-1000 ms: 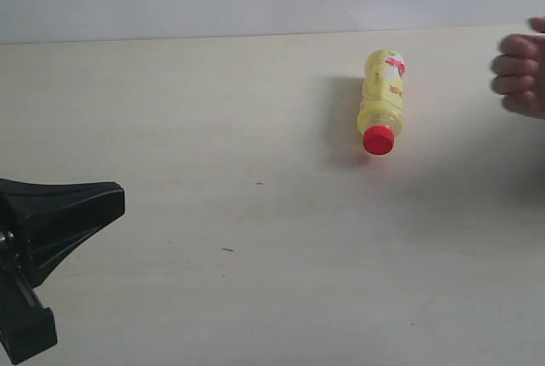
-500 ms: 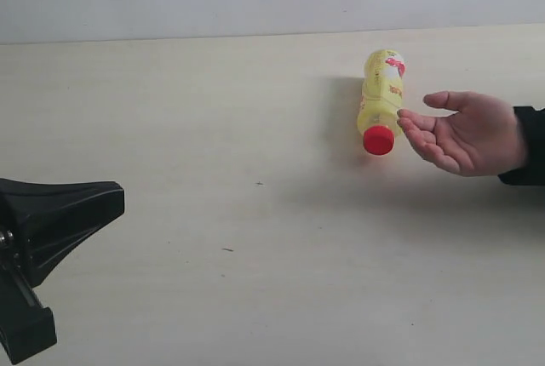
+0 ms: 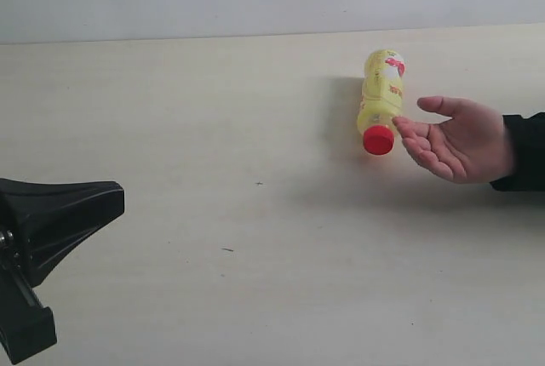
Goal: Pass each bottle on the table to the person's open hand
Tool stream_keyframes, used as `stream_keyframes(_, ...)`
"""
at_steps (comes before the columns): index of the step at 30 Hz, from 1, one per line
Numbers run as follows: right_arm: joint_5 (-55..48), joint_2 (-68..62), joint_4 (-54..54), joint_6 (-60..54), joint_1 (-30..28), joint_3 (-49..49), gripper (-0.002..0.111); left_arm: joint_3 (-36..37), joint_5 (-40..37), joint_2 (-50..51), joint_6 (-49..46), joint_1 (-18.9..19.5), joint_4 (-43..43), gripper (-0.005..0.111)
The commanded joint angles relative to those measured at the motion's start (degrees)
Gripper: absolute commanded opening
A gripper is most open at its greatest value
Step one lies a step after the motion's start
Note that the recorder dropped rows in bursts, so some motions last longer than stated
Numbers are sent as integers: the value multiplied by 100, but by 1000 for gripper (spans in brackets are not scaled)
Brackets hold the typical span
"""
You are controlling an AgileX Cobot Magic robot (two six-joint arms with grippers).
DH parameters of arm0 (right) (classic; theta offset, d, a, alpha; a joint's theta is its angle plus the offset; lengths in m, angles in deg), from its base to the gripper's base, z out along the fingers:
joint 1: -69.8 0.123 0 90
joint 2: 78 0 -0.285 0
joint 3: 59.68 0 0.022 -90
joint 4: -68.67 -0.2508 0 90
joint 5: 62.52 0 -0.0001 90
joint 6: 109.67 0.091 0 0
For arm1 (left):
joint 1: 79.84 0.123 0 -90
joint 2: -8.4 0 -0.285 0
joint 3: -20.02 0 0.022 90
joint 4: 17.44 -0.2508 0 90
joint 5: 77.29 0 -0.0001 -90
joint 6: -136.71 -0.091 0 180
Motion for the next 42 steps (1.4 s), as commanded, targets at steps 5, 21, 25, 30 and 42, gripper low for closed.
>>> stream_keyframes(5, 1931, 32, -41, 705, -21, -29, 0, 7, 77, -36, -19, 23, -3, 0)
stream_keyframes(21, 3656, -566, -3252, -71, -21, 1019, 0, 7, 77, -36, -19, 23, -3, 0)
stream_keyframes(25, 3174, -2014, -3307, -261, -21, 1890, 0, 7, 77, -36, -19, 23, -3, 0)
stream_keyframes(30, 1554, -4464, -3262, -871, -21, 3612, 0, 7, 77, -36, -19, 23, -3, 0)
stream_keyframes(42, -5707, -10085, -2914, -587, -21, 9228, 0, 7, 77, -36, -19, 23, -3, 0)
